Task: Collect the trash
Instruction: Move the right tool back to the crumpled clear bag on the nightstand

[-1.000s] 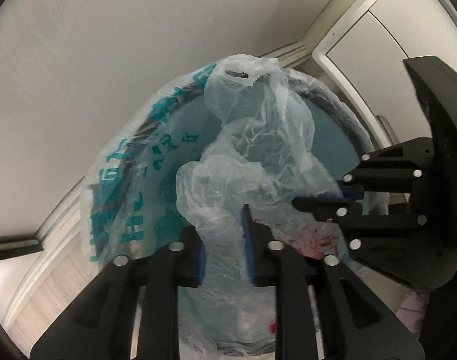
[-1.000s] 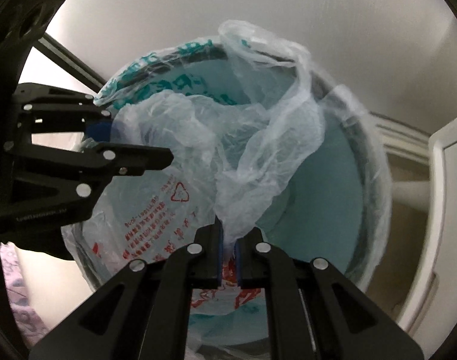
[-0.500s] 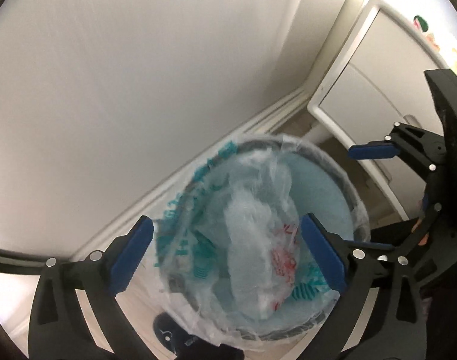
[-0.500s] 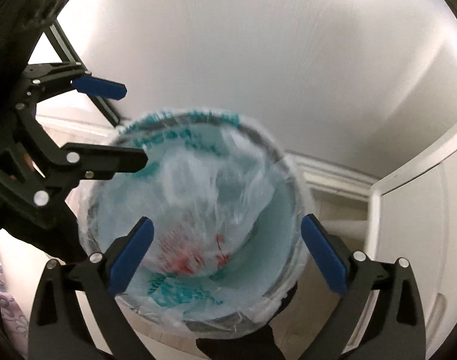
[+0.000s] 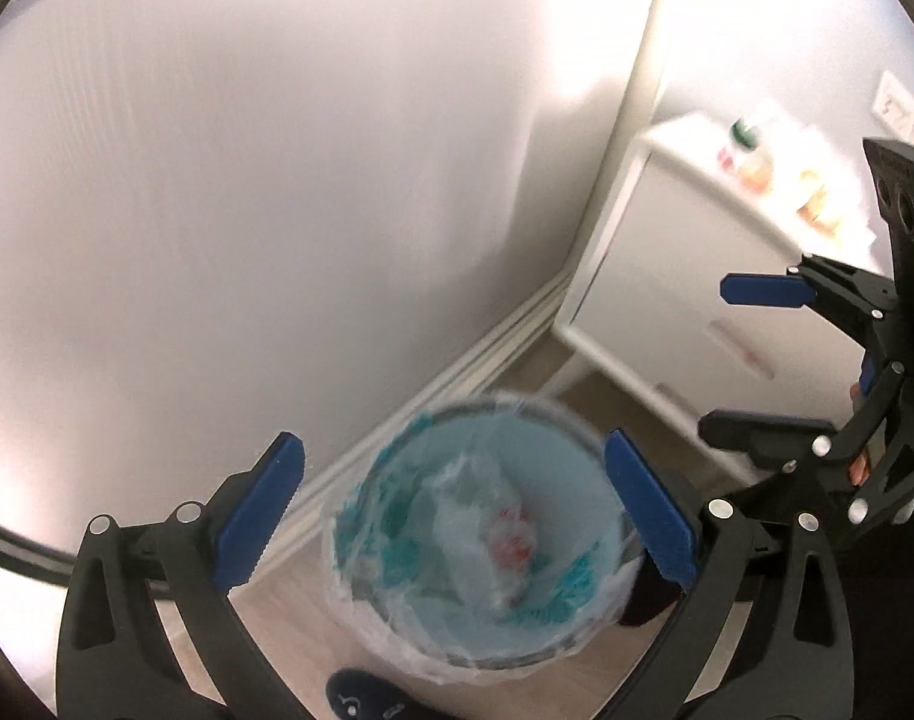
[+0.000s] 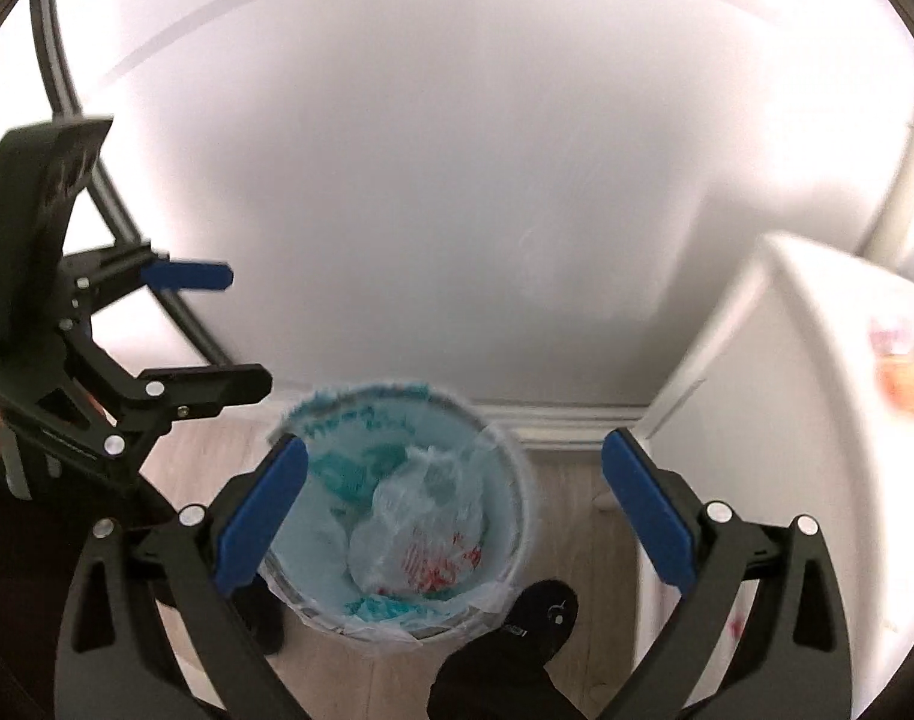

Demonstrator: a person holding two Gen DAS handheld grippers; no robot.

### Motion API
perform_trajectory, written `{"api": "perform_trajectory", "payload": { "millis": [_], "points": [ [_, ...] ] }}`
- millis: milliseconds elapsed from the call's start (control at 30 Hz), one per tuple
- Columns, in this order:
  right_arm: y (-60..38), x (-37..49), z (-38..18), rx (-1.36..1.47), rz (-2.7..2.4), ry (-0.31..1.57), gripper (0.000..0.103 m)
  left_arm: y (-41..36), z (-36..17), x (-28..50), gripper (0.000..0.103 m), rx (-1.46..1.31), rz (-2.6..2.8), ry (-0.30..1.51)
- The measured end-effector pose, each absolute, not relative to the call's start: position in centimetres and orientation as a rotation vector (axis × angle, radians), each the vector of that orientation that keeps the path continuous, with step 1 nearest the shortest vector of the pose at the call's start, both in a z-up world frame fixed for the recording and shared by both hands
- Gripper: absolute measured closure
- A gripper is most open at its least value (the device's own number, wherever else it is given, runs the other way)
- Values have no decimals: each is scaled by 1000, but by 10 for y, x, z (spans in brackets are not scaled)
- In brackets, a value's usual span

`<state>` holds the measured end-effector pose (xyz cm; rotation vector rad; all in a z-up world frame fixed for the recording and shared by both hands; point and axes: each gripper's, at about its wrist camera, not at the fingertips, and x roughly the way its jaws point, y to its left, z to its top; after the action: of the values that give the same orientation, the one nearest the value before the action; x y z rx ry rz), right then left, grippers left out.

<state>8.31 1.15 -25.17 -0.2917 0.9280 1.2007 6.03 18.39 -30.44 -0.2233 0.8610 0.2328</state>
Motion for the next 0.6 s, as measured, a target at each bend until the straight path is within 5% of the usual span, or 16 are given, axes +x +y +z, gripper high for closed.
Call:
{"api": "perform_trajectory", "payload": {
  "millis": [600],
  "points": [
    [-194, 155, -157, -96, 865, 803, 7, 73, -176, 129, 6, -137, -124, 659]
  ]
}}
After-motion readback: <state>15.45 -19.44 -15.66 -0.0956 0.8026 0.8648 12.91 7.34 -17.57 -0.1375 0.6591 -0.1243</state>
